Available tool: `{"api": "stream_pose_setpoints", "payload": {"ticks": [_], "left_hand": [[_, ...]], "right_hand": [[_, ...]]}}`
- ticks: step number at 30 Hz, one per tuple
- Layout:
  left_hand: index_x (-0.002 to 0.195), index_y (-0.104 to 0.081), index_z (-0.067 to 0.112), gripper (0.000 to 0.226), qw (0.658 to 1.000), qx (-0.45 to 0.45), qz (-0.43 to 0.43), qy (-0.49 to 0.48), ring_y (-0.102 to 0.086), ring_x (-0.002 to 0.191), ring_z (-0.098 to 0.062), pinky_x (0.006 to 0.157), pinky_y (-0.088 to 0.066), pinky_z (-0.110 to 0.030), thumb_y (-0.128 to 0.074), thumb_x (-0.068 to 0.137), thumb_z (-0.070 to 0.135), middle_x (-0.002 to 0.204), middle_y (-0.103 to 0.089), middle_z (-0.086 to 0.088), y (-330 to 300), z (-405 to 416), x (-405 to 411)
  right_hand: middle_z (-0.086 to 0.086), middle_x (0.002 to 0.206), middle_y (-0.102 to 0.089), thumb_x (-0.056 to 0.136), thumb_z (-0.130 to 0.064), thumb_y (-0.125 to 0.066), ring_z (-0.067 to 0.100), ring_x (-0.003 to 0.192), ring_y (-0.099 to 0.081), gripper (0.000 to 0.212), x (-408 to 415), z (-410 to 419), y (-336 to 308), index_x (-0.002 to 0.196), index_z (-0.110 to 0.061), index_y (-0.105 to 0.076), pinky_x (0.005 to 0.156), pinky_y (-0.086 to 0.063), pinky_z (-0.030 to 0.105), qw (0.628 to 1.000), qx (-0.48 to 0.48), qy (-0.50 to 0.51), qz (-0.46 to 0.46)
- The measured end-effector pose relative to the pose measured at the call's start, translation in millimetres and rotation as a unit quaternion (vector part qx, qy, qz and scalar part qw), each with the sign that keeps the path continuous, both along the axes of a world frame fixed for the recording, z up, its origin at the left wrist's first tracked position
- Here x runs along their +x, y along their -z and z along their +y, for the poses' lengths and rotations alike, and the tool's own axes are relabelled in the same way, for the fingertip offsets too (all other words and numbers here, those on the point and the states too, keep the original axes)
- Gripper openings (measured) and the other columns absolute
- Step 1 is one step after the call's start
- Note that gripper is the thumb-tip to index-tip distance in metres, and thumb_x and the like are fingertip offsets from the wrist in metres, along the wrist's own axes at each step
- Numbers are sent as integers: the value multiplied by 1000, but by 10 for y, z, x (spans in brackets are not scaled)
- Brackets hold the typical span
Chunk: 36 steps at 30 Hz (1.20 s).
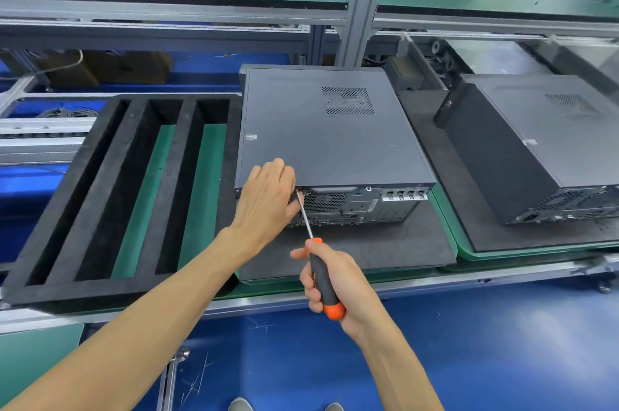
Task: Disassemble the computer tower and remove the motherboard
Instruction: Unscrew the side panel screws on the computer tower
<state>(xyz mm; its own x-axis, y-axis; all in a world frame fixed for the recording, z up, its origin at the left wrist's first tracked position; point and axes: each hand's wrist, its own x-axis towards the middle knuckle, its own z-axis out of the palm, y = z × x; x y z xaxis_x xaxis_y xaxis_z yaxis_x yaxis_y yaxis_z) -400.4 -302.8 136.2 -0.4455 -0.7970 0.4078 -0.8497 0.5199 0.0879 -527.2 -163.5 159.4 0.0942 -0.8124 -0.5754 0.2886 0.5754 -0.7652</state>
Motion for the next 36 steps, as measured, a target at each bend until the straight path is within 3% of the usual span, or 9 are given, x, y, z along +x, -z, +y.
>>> {"api": "stream_pose_setpoints", "payload": {"ticks": [10, 13, 15, 18, 21, 23, 25, 29, 36], "left_hand": [[87, -39, 17, 26, 996, 47, -63, 31, -39, 70, -19, 67, -26, -30, -44, 102, 37, 83, -42, 1, -150, -29, -3], [81, -39, 15, 28, 993, 112, -11, 29, -42, 63, -23, 61, -28, -34, -36, 105, 30, 78, -46, -1, -222, 10, 4], [76, -39, 14, 33, 974, 204, 98, -12, -42, 59, -21, 57, -32, -36, -34, 105, 29, 72, -46, 0, -256, 81, -10], [68, -38, 16, 37, 873, 358, 324, -71, -32, 54, -15, 54, -32, -31, -34, 103, 26, 60, -39, 4, -336, 225, -31], [67, -36, 19, 31, 648, 519, 550, -87, -13, 58, -16, 49, -16, -27, -38, 97, 15, 63, -21, 2, -414, 330, 102], [66, -35, 19, 31, 579, 551, 593, -94, -7, 61, -18, 52, -8, -30, -37, 96, 13, 66, -16, 0, -381, 353, 322], [64, -31, 22, 29, 595, 536, 580, -149, -7, 56, -16, 48, -7, -28, -34, 92, 13, 63, -18, 1, -282, 324, 575], [62, -35, 19, 29, 688, 489, 435, -314, -24, 46, -16, 46, -21, -24, -34, 91, 14, 57, -31, 1, 192, 132, 1123], [97, -70, 5, 26, 829, 450, 217, -253, -61, 85, -23, 76, -46, -29, -45, 94, -2, 92, -64, -6, 1055, 2, 1458]], "right_hand": [[6, 58, -51, 100, -35, -57, 16, 43, -43, 30, 1, 62, 44, 100, -7, -67, 39, -37, 25, 999, -30, -13, 18], [6, 58, -51, 94, -41, -62, 17, 42, -43, 28, 15, 85, 43, 90, -15, -71, 40, -36, 25, 998, -58, -15, 14], [6, 57, -50, 87, -47, -64, 18, 42, -42, 28, 13, 101, 25, 83, -21, -73, 40, -35, 26, 997, -78, -19, 17], [7, 56, -49, 85, -49, -63, 18, 41, -42, 30, 25, 84, 4, 83, -20, -72, 40, -36, 25, 994, -104, -25, 20], [7, 56, -50, 87, -48, -62, 19, 41, -43, 28, 111, 22, 8, 83, -21, -71, 40, -36, 26, 991, -118, -49, 37], [6, 56, -51, 91, -46, -61, 18, 41, -44, 26, 235, -27, 51, 84, -22, -70, 40, -38, 26, 987, -130, -76, 56], [5, 57, -53, 90, -45, -60, 18, 42, -45, 25, 398, -75, 126, 85, -22, -67, 40, -40, 26, 980, -138, -105, 96], [3, 63, -51, 97, -39, -57, 16, 47, -48, 22, 776, -177, 376, 86, -19, -57, 43, -42, 23, 961, -145, -138, 192], [-6, 59, -50, 100, -37, -54, 11, 44, -51, 28, 1170, -401, 739, 95, -10, -58, 48, -54, 33, 929, -113, -178, 304]]}}
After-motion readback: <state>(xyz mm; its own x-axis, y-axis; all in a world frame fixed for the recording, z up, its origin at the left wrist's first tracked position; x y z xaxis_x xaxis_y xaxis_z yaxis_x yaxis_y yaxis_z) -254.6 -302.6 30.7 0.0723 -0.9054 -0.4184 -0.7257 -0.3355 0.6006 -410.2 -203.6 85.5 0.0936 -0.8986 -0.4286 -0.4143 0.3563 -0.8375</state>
